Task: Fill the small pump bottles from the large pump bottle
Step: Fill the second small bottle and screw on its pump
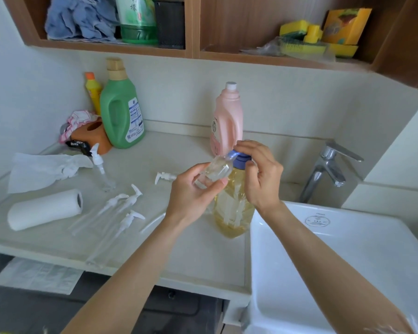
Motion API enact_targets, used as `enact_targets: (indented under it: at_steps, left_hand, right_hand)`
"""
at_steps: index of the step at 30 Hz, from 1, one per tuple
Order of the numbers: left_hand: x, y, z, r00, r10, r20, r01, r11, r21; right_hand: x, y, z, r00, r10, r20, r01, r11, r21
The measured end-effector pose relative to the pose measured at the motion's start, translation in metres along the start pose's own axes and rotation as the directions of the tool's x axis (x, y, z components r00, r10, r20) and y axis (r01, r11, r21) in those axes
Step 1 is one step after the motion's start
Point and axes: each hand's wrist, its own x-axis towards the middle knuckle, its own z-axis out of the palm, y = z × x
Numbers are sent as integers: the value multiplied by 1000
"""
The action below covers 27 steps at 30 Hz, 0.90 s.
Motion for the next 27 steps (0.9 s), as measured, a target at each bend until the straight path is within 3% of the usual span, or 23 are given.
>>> enact_targets:
  at_steps: [13,20,27]
  left_hand:
    - [-3,22,5,1000,6,-10,-6,1000,-27]
    - [-4,9,10,998,9,-57,-12,999,-50]
    - [-7,-3,12,994,-57,-92,53,998,-45]
  right_hand:
    - [37,-11,-22,990,27,138,-30,999,18]
    - [25,2,-8,999,34,3,-35,995,95]
    - [12,12,-3,1000,2,-2,-2,997,82]
